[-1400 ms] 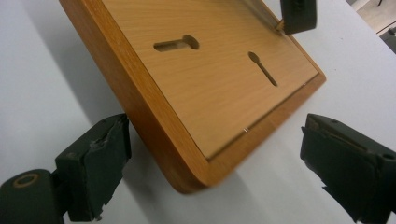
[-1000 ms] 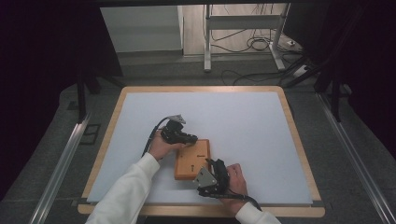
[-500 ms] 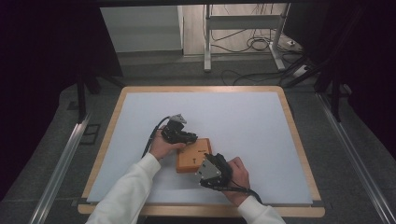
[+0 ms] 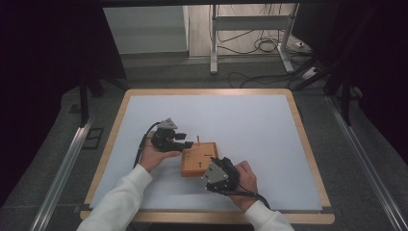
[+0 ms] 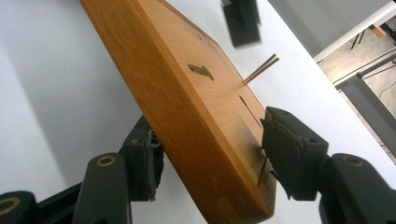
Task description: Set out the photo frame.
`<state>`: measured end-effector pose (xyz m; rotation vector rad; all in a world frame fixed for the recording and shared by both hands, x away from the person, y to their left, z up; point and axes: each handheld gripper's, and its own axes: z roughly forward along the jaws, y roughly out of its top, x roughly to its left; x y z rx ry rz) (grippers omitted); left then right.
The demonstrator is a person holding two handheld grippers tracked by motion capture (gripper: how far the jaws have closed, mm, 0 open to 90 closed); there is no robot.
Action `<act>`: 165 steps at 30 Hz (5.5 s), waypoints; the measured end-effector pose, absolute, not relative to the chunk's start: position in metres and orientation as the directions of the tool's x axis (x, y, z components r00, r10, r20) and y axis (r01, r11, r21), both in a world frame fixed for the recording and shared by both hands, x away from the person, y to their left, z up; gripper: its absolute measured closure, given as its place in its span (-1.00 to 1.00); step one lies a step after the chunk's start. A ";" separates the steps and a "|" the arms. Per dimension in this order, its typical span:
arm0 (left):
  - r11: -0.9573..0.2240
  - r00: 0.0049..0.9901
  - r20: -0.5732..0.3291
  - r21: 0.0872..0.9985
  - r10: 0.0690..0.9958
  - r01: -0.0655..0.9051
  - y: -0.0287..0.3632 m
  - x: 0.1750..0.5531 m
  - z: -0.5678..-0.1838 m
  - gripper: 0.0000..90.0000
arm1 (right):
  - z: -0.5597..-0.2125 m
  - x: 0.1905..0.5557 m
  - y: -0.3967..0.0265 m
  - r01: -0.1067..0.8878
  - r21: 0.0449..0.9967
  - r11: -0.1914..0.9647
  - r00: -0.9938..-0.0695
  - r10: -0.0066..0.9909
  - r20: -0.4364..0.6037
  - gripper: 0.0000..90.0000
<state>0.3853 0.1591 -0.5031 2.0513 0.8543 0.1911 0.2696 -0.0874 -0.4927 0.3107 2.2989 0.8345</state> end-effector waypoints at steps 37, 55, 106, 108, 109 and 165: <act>-0.418 0.697 -0.084 0.747 0.712 0.517 0.211 0.326 -0.526 -0.23 | -0.465 0.288 -0.086 0.033 0.625 0.780 -0.790 0.403 -0.462 0.05; -0.433 0.705 -0.083 0.736 0.705 0.520 0.208 0.327 -0.530 -0.26 | -0.443 0.307 -0.072 0.011 0.591 0.806 -0.815 0.350 -0.462 0.27; -0.436 0.707 -0.093 0.728 0.701 0.529 0.205 0.328 -0.534 -0.28 | -0.400 0.318 -0.087 0.047 0.629 0.776 -0.862 0.350 -0.368 0.46; -0.433 0.706 -0.094 0.731 0.701 0.528 0.206 0.327 -0.533 -0.28 | -0.400 0.320 -0.087 0.052 0.634 0.771 -0.857 0.361 -0.367 0.45; -0.432 0.707 -0.093 0.733 0.701 0.525 0.206 0.327 -0.533 -0.28 | -0.400 0.321 -0.087 0.058 0.638 0.768 -0.856 0.366 -0.364 0.45; -0.426 0.708 -0.093 0.742 0.700 0.518 0.205 0.326 -0.532 -0.29 | -0.420 0.404 -0.113 0.298 0.764 0.572 -0.740 0.644 -0.194 -0.39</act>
